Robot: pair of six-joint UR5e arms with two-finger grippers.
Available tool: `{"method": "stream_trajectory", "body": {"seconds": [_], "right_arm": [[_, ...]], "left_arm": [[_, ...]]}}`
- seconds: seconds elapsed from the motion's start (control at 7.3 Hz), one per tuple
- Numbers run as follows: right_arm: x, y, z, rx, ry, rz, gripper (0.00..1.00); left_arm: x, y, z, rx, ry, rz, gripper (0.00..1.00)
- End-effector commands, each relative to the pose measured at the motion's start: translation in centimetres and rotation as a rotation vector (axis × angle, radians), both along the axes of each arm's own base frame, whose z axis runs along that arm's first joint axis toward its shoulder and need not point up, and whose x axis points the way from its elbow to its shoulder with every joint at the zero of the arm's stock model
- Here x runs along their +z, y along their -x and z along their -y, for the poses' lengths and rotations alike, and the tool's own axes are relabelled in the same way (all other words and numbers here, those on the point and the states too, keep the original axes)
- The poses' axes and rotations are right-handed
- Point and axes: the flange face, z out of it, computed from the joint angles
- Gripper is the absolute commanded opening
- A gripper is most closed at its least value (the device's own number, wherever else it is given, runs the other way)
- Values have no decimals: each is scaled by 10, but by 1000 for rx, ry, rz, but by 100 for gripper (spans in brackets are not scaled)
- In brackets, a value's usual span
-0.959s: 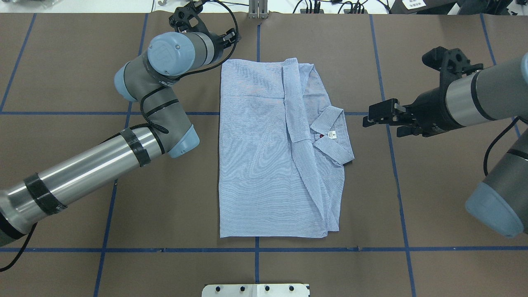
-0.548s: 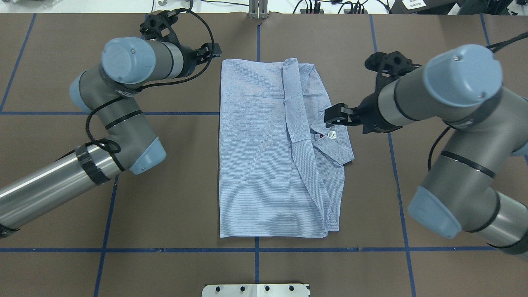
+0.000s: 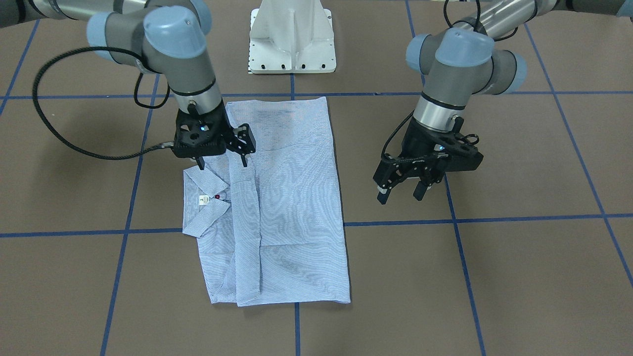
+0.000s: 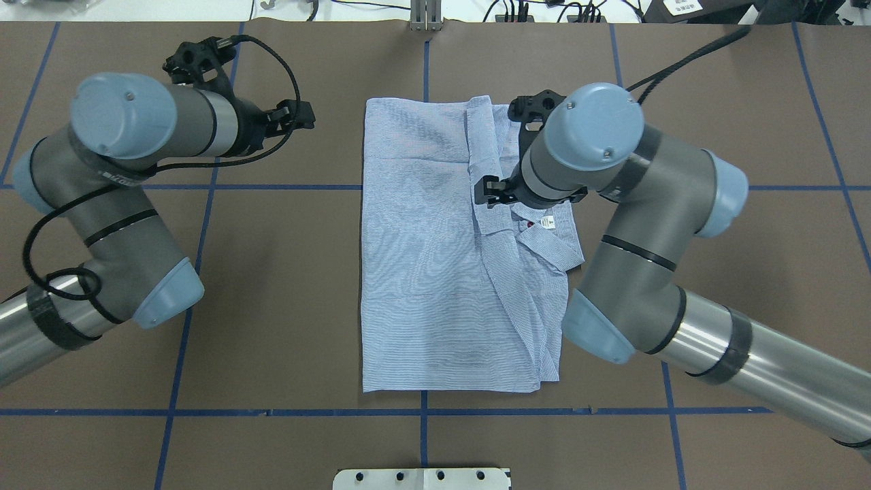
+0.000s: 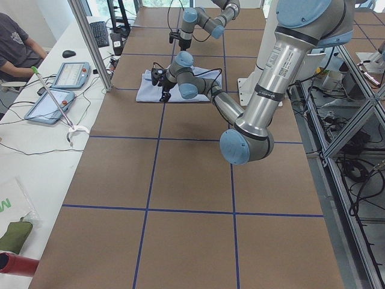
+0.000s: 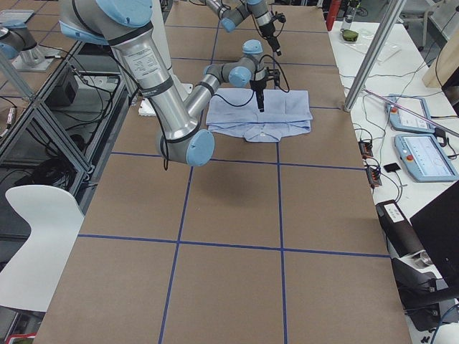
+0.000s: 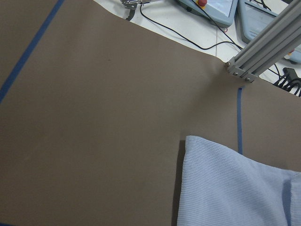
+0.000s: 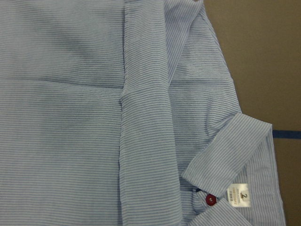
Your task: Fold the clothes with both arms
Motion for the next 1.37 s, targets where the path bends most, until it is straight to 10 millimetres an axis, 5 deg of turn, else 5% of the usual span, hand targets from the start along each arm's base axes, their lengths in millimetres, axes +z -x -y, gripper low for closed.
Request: {"method": "stream_trajectory", "body": {"seconds": [0.0,0.41,1.23], "right_arm": [[11,61,18,-37,-45,-121,100],[32,102,20,-83,-20,-198,100],[32,85,20,-123,-4,-258,100]], "left_arm": [[4,14,-11,12,5,-4,100],[2,14,-13,16,1,-9,100],[1,6,-13,22,3,-12,100]]}}
